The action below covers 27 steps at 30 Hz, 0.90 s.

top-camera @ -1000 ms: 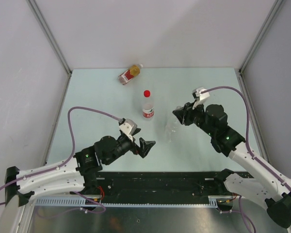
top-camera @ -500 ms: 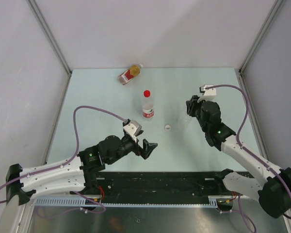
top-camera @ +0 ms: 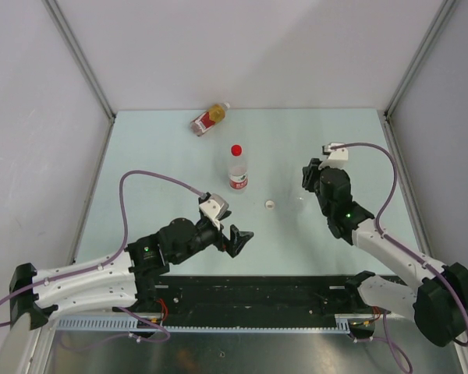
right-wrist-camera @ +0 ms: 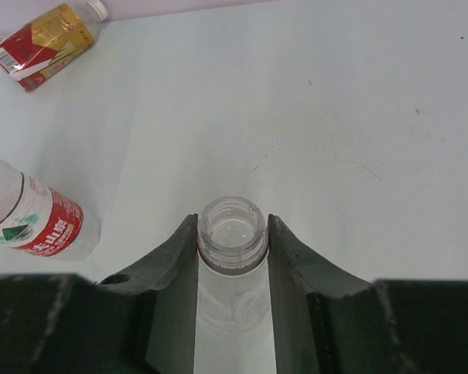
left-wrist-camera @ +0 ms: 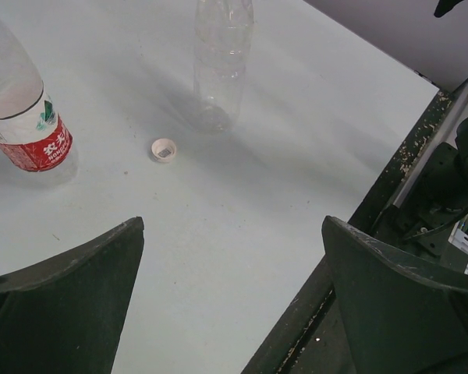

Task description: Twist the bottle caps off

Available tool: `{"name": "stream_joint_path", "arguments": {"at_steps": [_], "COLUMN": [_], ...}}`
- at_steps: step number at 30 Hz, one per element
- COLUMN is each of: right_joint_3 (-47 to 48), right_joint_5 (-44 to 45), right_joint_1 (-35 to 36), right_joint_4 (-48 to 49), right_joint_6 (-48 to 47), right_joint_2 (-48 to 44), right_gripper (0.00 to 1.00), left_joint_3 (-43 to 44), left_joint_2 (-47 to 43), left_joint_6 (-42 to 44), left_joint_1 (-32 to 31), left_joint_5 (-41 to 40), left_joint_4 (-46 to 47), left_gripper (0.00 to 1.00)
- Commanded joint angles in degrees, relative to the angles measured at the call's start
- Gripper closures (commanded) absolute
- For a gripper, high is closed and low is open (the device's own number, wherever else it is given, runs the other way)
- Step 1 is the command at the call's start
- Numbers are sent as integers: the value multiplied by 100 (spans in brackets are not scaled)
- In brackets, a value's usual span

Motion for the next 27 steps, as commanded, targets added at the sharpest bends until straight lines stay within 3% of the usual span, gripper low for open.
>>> {"name": "stream_joint_path", "arguments": {"at_steps": [1,8,11,15,27], "right_joint_3": [-82,-54,29,235,719], "right_joint_5": [-248,-660,-812,-1092,-1864], "right_joint_1": [-3,6,1,-2,-9], "right_joint_4": [-211,-278,-349,-504,-808], "right_joint_6": [153,43,37,58,137], "right_joint_2": [-353,-975,-1188,-1316,-1564], "right_gripper": [62,18,7,1,1], "left_joint_3": [-38,-31,-18,-8,91], "left_joint_2": [-26,-20,-17,-7,213], "left_joint_6": [-39,-75,-90,-100,-333], "left_joint_1": [35,36,36,36,166], "left_joint_5": [46,81,87,77,69], "left_joint_4": [264,228,202,175,90], "left_gripper": [1,1,0,1,1]}}
